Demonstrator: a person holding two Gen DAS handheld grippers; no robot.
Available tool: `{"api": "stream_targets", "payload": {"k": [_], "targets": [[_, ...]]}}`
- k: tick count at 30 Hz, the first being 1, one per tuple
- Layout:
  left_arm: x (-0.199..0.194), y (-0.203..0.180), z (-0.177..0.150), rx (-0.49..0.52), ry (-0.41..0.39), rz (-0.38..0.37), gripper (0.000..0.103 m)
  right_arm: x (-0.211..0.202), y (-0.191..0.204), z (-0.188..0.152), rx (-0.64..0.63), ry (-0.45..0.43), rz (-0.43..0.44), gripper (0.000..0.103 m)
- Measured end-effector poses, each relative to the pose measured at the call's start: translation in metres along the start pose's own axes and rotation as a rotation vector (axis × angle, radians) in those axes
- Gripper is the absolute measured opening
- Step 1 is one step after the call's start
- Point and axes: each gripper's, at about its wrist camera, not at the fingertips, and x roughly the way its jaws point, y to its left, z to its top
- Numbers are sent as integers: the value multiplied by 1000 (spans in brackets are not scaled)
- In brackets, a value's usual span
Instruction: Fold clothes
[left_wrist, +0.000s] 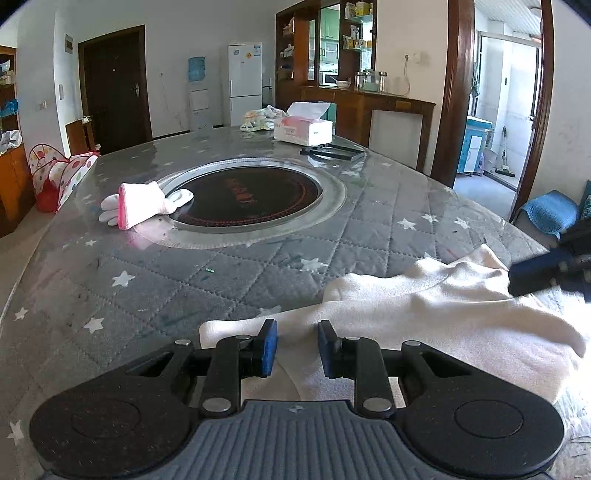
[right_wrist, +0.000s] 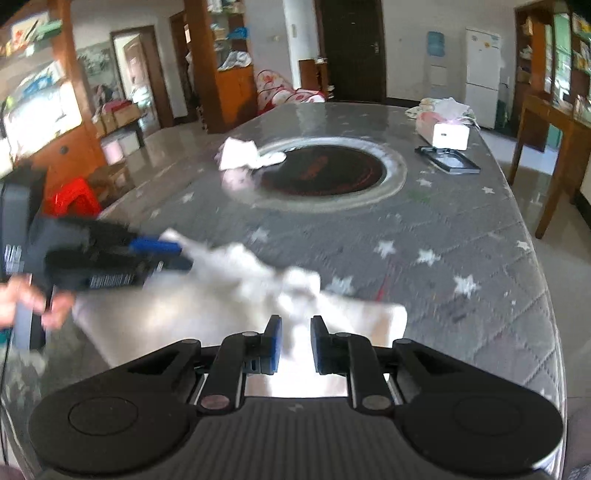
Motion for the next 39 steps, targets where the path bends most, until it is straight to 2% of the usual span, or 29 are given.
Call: {"api": "stream_targets", "payload": {"k": [4,5,10,13,17,19,20,24,27,32,39], "targets": [[1,0,0,2,2,3,27,8,1,-14,-21,23,-58,15],[1,0,0,0,2,2,27,10,-4,-16,-6,26,-68,20],[2,-1,0,7,2,7,28,2,-11,-13,26,-10,-92,21],[1,-2,1,3,4,12,28,-2,-7,-7,6,-40,-90,21],[-13,-12,6,12,-47,20,28,4,-6,4,1,-53,-71,21],[-26,-25,9,45,-91,-18,28,11,-8,8,12,-44,-55,20],[-31,-33,10,55,-102,-61,28,16,-10,10,24,-32,-38,18],[-35,-73,2,162,-100,-242,28,33,-20,14,48,11,-20,16],[-29,-97,-6,222,-80,-323,28,40,-25,15,53,38,-17,16],[-18,-120,-15,268,-48,-386,25,47,-33,16,48,65,-13,16],[-29,-117,-19,286,-77,-416,27,51,-35,16,43,65,-12,15]]}}
